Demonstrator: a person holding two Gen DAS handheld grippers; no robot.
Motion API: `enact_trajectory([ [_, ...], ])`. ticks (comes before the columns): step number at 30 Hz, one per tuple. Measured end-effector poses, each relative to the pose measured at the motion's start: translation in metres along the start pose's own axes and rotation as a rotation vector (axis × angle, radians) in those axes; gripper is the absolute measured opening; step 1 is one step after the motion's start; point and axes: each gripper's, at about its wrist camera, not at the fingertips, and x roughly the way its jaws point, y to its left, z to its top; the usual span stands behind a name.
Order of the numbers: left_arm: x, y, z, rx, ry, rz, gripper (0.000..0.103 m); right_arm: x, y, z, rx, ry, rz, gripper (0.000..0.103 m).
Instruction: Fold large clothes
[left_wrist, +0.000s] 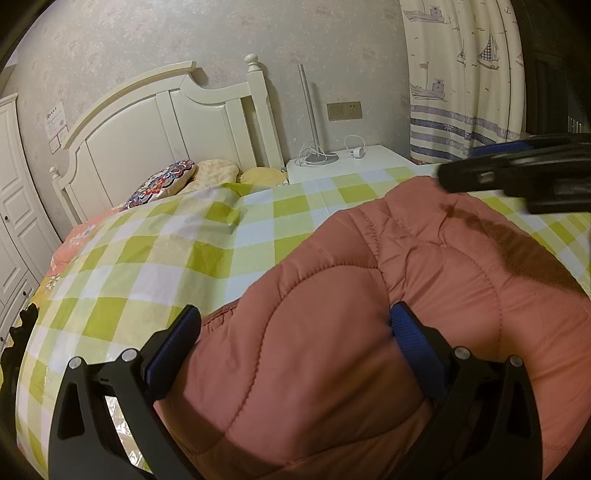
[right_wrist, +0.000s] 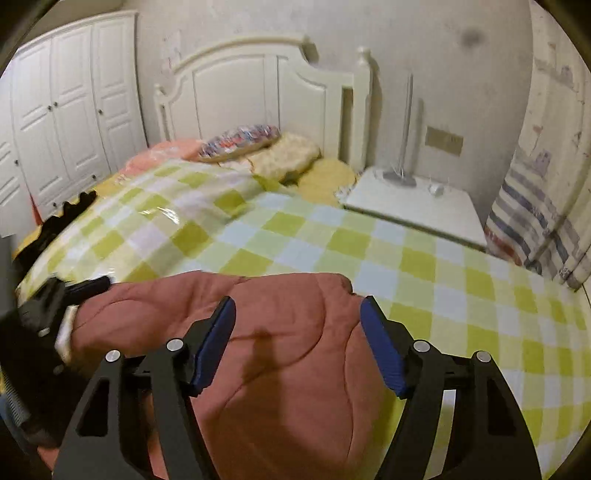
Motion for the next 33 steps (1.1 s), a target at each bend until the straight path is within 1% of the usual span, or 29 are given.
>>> enact_trajectory([
  [1, 0.000, 0.000, 0.000, 0.000, 0.000, -0.001, 0.101, 0.007, 0.000, 0.002, -0.007, 0.019, 0.004, 0.069],
  [2, 0.000, 0.000, 0.000, 0.001, -0.001, 0.000, 0.101, 0.019, 0.001, 0.002, -0.032, 0.056, -0.012, 0.069],
  [3, 0.000, 0.000, 0.000, 0.001, -0.001, 0.001, 0.101, 0.034, 0.002, -0.001, -0.068, 0.109, -0.056, 0.069],
  [4, -0.001, 0.000, 0.000, 0.001, -0.002, 0.002, 0.101, 0.056, 0.006, -0.010, -0.121, 0.192, -0.097, 0.069],
  [5, 0.000, 0.001, 0.000, 0.001, -0.002, 0.003, 0.101, 0.068, 0.010, -0.017, -0.140, 0.226, -0.092, 0.069],
  [7, 0.001, 0.000, -0.001, 0.000, 0.001, 0.005, 0.101, 0.076, 0.003, -0.025, -0.095, 0.228, -0.073, 0.072],
  [8, 0.000, 0.000, 0.000, 0.000, -0.003, 0.007, 0.101, 0.076, -0.002, -0.027, -0.064, 0.226, -0.081, 0.072],
  [9, -0.001, -0.001, 0.000, 0.003, -0.008, 0.013, 0.101, 0.074, -0.002, -0.029, -0.063, 0.220, -0.083, 0.072],
  [11, -0.007, -0.004, 0.001, 0.016, -0.028, 0.050, 0.101, 0.071, 0.000, -0.034, -0.074, 0.212, -0.102, 0.072],
  [13, -0.019, -0.003, 0.009, 0.050, -0.040, 0.081, 0.101, 0.068, 0.001, -0.037, -0.076, 0.210, -0.115, 0.072],
  [14, -0.030, 0.002, 0.016, 0.038, -0.072, 0.111, 0.101, 0.067, 0.001, -0.040, -0.073, 0.208, -0.122, 0.072],
  [15, -0.044, 0.011, 0.023, 0.002, -0.108, 0.120, 0.101, 0.066, 0.000, -0.041, -0.071, 0.205, -0.125, 0.072],
  [16, -0.060, 0.025, 0.033, -0.069, -0.149, 0.096, 0.101, 0.065, -0.001, -0.044, -0.063, 0.200, -0.122, 0.072],
  [17, -0.071, 0.035, 0.040, -0.124, -0.171, 0.063, 0.101, 0.064, -0.002, -0.045, -0.052, 0.198, -0.115, 0.072],
  [18, -0.082, 0.047, 0.050, -0.194, -0.189, 0.012, 0.101, 0.063, -0.004, -0.045, -0.045, 0.199, -0.110, 0.072],
  [19, -0.085, 0.053, 0.057, -0.226, -0.188, -0.018, 0.101, 0.063, -0.005, -0.045, -0.037, 0.198, -0.107, 0.072],
  [20, -0.085, 0.054, 0.066, -0.239, -0.173, -0.044, 0.101, 0.062, -0.005, -0.045, -0.035, 0.197, -0.107, 0.072],
  [21, -0.078, 0.048, 0.074, -0.210, -0.137, -0.032, 0.101, 0.062, -0.004, -0.046, -0.037, 0.195, -0.111, 0.072],
  [22, -0.068, 0.043, 0.078, -0.176, -0.102, -0.001, 0.101, 0.062, -0.004, -0.046, -0.038, 0.195, -0.114, 0.072],
  [23, -0.044, 0.032, 0.079, -0.116, -0.022, 0.049, 0.101, 0.061, -0.003, -0.046, -0.039, 0.193, -0.119, 0.072],
  [24, -0.017, 0.023, 0.075, -0.072, 0.069, 0.073, 0.101, 0.061, -0.003, -0.046, -0.038, 0.191, -0.122, 0.072],
  [25, 0.016, 0.017, 0.064, -0.035, 0.181, 0.114, 0.101, 0.060, -0.003, -0.047, -0.037, 0.188, -0.124, 0.072],
  [26, 0.039, 0.014, 0.055, -0.018, 0.244, 0.144, 0.101, 0.059, -0.003, -0.048, -0.037, 0.182, -0.128, 0.073],
  [27, 0.064, 0.015, 0.040, -0.032, 0.290, 0.138, 0.101, 0.057, -0.004, -0.048, -0.032, 0.174, -0.135, 0.073],
  [28, 0.073, 0.023, 0.032, -0.096, 0.289, 0.089, 0.101, 0.056, -0.004, -0.049, -0.029, 0.171, -0.147, 0.074],
  [29, 0.075, 0.034, 0.028, -0.173, 0.282, 0.058, 0.101, 0.055, -0.005, -0.050, -0.028, 0.167, -0.148, 0.074],
  [30, 0.073, 0.038, 0.028, -0.192, 0.268, 0.063, 0.101, 0.054, -0.005, -0.051, -0.025, 0.160, -0.147, 0.076],
  [31, 0.073, 0.036, 0.028, -0.181, 0.261, 0.074, 0.101, 0.053, -0.006, -0.051, -0.020, 0.153, -0.149, 0.080],
  [33, 0.074, 0.027, 0.030, -0.130, 0.252, 0.118, 0.101, 0.048, -0.005, -0.051, -0.022, 0.146, -0.173, 0.084],
])
